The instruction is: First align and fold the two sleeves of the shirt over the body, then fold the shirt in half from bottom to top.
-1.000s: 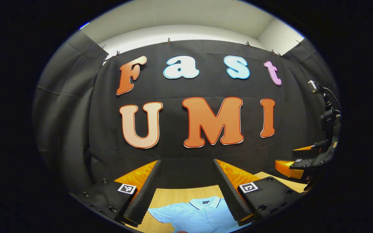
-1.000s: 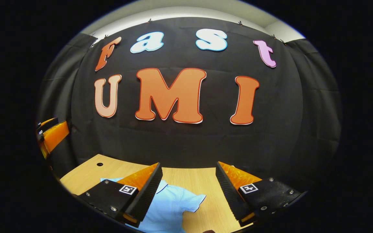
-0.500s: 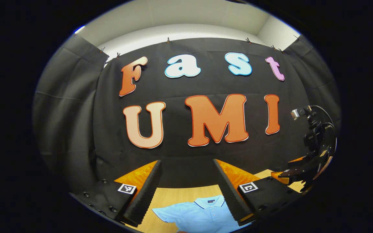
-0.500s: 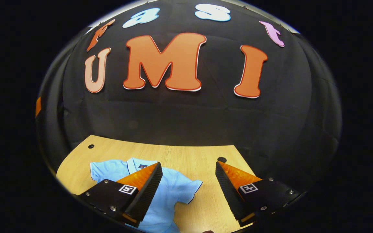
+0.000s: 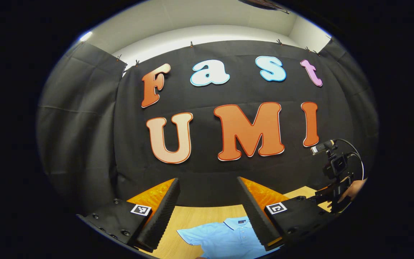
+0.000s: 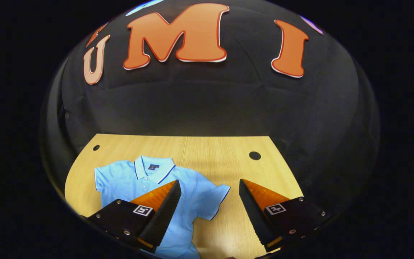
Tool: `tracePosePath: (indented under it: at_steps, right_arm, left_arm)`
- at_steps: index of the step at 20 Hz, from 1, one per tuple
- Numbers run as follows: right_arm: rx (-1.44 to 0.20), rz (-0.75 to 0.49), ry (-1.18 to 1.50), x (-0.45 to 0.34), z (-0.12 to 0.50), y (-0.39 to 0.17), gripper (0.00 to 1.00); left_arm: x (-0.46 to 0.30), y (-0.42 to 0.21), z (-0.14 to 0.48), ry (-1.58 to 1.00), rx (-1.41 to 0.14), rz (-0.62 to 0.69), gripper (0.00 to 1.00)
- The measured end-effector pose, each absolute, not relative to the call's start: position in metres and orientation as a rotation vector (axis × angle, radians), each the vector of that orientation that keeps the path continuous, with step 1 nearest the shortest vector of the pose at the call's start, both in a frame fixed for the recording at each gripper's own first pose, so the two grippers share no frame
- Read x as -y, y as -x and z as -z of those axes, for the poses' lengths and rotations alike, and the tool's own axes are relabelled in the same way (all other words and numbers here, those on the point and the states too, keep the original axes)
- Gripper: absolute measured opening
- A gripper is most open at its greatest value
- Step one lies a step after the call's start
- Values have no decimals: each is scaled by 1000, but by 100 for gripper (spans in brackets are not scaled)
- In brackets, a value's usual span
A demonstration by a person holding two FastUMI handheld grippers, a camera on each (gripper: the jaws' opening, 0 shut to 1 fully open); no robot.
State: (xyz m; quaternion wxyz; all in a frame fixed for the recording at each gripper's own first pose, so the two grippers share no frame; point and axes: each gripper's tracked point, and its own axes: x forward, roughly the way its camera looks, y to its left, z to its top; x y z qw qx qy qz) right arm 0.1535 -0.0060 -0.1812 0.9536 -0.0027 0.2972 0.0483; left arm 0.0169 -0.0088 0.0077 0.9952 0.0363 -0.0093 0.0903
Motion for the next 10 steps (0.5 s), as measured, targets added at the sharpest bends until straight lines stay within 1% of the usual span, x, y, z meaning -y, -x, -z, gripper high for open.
tracePosePath:
  at_steps: [3,6,10]
  right_arm:
    - [-681,-88,22,12,204,-161,98]
    - [-779,-68,42,20,236,-167,92]
    - [-902,-66,22,25,269,-174,88]
  left_arm:
    - [3,-12,-4,-79,-2,-215,100]
    - [-4,-11,3,-85,-28,-249,100]
    - [-6,-10,12,-94,-63,-285,100]
